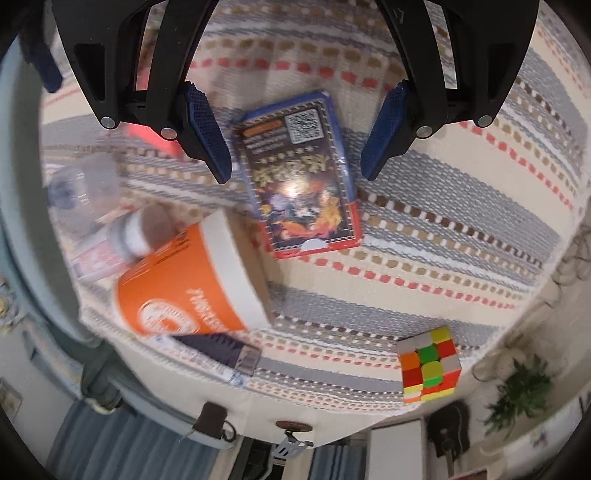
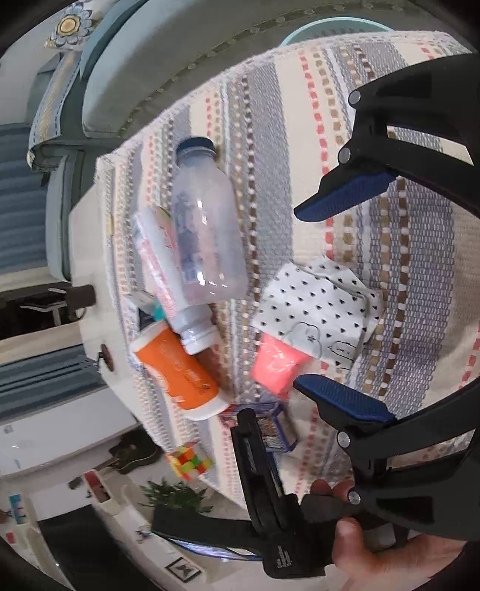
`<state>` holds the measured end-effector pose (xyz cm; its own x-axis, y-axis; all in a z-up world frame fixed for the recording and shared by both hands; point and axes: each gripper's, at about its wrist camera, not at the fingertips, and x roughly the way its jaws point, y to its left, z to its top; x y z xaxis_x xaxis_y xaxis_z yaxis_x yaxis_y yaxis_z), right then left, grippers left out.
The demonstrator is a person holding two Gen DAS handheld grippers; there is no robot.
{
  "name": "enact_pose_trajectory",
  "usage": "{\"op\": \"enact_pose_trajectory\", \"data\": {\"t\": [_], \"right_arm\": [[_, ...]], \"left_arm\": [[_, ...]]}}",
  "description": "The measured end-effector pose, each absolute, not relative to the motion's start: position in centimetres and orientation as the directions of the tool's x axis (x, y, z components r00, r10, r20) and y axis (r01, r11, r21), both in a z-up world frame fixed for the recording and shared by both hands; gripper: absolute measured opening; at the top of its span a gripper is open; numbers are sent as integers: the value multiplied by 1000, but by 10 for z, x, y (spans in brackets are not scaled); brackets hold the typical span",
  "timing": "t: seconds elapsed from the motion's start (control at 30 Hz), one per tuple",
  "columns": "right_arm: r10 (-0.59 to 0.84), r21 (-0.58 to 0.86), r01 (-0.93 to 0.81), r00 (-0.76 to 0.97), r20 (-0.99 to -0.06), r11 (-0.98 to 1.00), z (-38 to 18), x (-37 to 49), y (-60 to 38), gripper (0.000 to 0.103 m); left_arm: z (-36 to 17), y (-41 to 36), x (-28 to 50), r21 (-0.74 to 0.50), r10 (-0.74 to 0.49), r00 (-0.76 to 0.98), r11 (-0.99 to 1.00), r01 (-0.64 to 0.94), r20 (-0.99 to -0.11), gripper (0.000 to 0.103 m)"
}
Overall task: Collect trash
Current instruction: 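Grasp the dotted napkin with the right tool while the left tool grasps the card box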
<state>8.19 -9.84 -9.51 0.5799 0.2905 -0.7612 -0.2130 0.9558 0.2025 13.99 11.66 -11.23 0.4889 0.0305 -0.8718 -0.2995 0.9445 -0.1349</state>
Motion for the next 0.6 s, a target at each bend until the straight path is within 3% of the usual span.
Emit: {"op": "enact_pose_trajectory", "data": {"t": [0.4, 0.5, 0.53, 0.6], "right_arm": [[183, 84, -209, 518, -836, 974, -129, 93, -71, 76], [124, 18, -198, 536, -835, 980, -132, 94, -67, 62], [122, 17, -197, 538, -834, 980, -132, 94, -68, 45], [130, 31, -190, 537, -833, 981, -131, 95, -73, 35]], "left_arm": [[-122, 113, 145, -77, 69, 474, 956, -282, -878, 75], [-123, 111, 145, -60, 78, 467, 960, -273, -881, 76], [-124, 108, 146, -46, 88, 465, 962, -269, -881, 77], [-126, 102, 146, -15, 110, 459, 965, -261, -882, 77]]}}
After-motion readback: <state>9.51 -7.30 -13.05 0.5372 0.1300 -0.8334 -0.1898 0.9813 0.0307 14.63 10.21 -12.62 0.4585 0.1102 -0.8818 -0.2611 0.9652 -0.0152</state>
